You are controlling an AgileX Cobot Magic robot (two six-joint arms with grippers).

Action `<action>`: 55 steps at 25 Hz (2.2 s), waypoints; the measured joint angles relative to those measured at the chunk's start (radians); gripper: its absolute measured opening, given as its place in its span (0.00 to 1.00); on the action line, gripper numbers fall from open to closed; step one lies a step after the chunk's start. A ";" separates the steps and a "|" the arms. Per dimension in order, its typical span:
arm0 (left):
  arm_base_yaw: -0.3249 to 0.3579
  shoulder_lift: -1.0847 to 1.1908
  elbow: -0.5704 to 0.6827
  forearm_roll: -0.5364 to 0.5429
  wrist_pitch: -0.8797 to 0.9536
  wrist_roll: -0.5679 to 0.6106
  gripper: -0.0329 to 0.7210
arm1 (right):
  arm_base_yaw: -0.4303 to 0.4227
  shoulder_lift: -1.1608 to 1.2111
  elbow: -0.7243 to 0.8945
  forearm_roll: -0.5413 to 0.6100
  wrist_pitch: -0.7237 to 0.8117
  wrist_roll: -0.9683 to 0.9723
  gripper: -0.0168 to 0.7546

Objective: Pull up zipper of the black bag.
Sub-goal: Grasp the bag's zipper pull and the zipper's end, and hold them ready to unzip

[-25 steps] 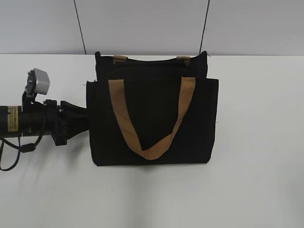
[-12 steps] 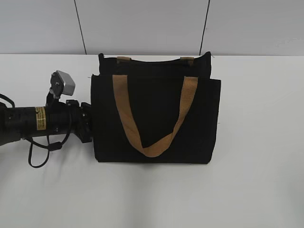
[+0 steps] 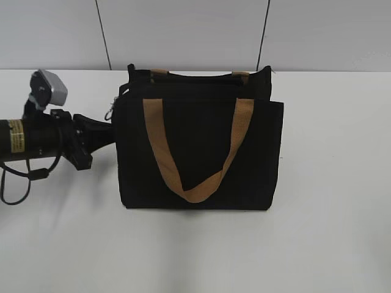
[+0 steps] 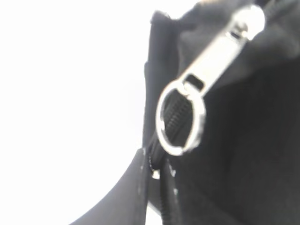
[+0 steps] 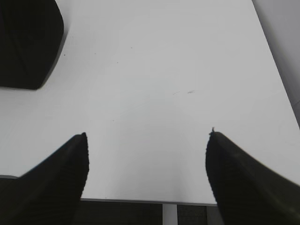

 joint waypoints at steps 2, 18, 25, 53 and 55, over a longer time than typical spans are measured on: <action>0.012 -0.069 0.018 -0.007 0.045 0.000 0.08 | 0.000 0.000 0.000 0.000 0.000 0.000 0.79; 0.013 -0.397 0.027 -0.004 0.266 0.000 0.07 | 0.000 0.000 0.000 0.089 0.000 0.000 0.79; 0.013 -0.422 0.027 -0.004 0.283 -0.001 0.07 | 0.000 0.000 -0.005 0.166 -0.031 0.007 0.79; 0.004 -0.441 0.004 -0.015 0.230 -0.050 0.07 | 0.182 0.972 -0.526 0.237 -0.134 0.050 0.71; 0.004 -0.441 0.000 -0.040 0.228 -0.056 0.07 | 0.305 1.040 -0.574 0.153 -0.136 0.149 0.70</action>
